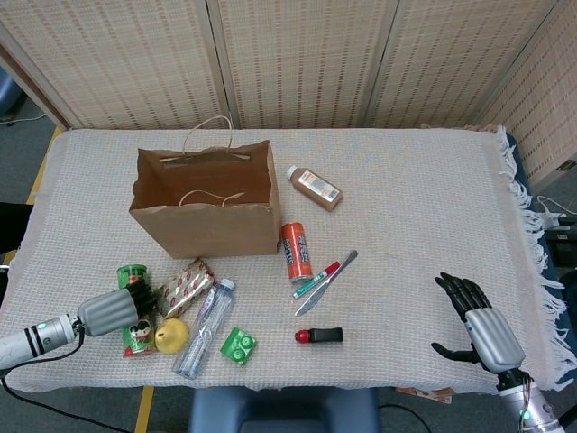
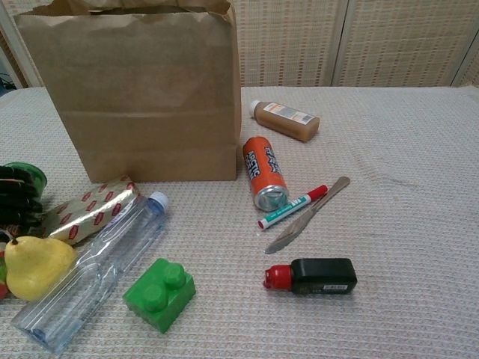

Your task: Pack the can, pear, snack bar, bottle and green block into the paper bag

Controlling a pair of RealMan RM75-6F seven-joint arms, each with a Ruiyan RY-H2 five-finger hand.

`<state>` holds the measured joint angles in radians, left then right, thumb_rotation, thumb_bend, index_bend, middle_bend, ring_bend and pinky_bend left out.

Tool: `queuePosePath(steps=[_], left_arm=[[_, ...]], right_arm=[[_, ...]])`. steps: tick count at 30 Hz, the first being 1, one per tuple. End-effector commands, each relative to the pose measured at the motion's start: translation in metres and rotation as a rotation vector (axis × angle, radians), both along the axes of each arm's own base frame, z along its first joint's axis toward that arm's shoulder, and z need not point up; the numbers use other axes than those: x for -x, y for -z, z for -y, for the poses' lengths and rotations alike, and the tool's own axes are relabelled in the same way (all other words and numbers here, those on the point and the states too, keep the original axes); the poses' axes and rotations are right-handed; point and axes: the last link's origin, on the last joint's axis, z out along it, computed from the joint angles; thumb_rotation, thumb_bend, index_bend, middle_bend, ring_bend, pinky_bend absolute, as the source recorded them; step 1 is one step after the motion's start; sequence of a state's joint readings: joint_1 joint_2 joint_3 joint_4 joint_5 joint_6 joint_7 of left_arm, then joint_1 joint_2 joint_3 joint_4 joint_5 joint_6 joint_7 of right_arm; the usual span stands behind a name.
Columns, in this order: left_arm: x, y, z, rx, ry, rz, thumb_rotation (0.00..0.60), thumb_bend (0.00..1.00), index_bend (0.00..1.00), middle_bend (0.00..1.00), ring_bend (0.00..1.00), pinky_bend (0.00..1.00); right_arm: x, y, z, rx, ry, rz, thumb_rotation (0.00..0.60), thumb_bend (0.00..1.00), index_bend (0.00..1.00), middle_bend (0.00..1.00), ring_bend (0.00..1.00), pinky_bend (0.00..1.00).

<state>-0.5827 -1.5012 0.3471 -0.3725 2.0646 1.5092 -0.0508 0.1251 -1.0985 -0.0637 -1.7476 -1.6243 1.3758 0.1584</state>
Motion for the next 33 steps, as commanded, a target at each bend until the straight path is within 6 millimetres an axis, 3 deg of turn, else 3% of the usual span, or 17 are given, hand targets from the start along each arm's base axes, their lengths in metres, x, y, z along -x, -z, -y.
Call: queuePosePath(steps=[1, 10, 14, 17, 19, 23, 33], left_arm=[[-0.004, -0.017, -0.007, -0.094, -0.028, 0.094, 0.6, 0.64, 0.63, 0.65, 0.59, 0.68], [-0.006, -0.061, -0.027, -0.582, -0.264, 0.637, 0.6, 0.64, 0.65, 0.66, 0.6, 0.69], [-0.005, -0.067, -0.037, -0.743, -0.455, 1.029, 0.6, 0.64, 0.64, 0.66, 0.6, 0.69], [-0.017, -0.07, -0.049, -0.767, -0.583, 1.348, 0.6, 0.64, 0.63, 0.65, 0.6, 0.68], [-0.031, -0.072, -0.055, -0.737, -0.658, 1.52, 0.6, 0.64, 0.62, 0.65, 0.6, 0.67], [-0.078, -0.083, -0.062, -0.594, -0.803, 1.769, 0.6, 0.64, 0.62, 0.65, 0.6, 0.66], [-0.192, -0.086, -0.078, -0.289, -0.863, 1.9, 0.6, 0.64, 0.62, 0.65, 0.6, 0.67]], right_arm=[[0.0, 0.0, 0.0, 0.003, 0.001, 0.003, 0.6, 0.05, 0.0, 0.0, 0.0, 0.0], [0.0, 0.0, -0.001, -0.002, 0.007, 0.012, 0.6, 0.05, 0.0, 0.0, 0.0, 0.0], [-0.001, 0.0, -0.001, -0.001, 0.006, 0.011, 0.6, 0.05, 0.0, 0.0, 0.0, 0.0], [-0.001, 0.001, -0.001, -0.005, 0.005, 0.01, 0.6, 0.05, 0.0, 0.0, 0.0, 0.0], [-0.001, 0.001, -0.001, -0.006, 0.005, 0.01, 0.6, 0.05, 0.0, 0.0, 0.0, 0.0], [-0.001, 0.002, -0.001, -0.009, 0.004, 0.012, 0.6, 0.05, 0.0, 0.0, 0.0, 0.0], [-0.001, 0.002, 0.001, -0.007, -0.024, -0.006, 0.6, 0.05, 0.0, 0.0, 0.0, 0.0]])
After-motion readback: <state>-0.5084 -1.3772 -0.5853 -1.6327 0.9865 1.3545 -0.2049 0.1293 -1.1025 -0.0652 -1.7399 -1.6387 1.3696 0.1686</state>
